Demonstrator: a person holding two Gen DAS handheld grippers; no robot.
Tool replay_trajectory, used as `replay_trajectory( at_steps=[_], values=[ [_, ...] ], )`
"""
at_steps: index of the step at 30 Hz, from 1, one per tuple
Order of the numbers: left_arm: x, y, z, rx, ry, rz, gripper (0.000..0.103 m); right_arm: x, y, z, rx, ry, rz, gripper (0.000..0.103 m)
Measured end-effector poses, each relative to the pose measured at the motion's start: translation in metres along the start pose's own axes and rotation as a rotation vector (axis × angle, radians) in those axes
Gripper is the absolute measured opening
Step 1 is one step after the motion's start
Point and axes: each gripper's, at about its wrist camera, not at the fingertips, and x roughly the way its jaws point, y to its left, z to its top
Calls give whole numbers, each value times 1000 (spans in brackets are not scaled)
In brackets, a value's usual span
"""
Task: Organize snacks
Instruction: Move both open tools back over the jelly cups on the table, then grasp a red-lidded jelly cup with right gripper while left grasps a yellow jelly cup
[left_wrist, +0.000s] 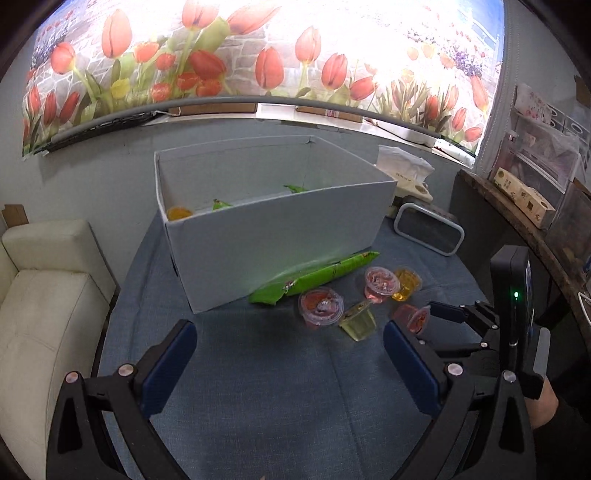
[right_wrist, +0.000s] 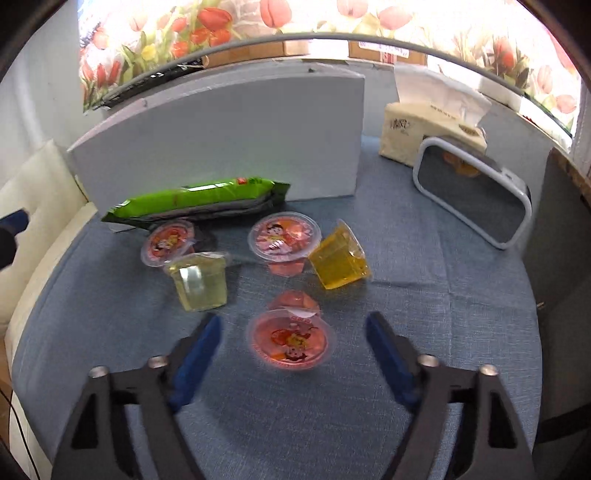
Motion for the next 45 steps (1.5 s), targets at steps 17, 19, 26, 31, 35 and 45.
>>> replay_trajectory(
  at_steps=[17,19,26,31,35,45],
  values=[
    [28,-39,-11,160,29,-2,103,-27,-14,-16,45,-21,33,51],
    [40,-43,-12,146,56,-10,103,-38,-16,-23,40,-24,25,51],
    [82,-57,-20,-1,118,87,103,-72,-28,-55,59,-14,6,51],
    [107,-71,-18,-87,144,197,103,-89,-35,-73,71,-25,14,51],
    [126,-75,-14,-153,150,242,103,-93,-42,-81,87,-27,27,51],
    [150,-78,-7,-168,141,324,76,-102,-48,-86,98,-56,60,51]
  ],
)
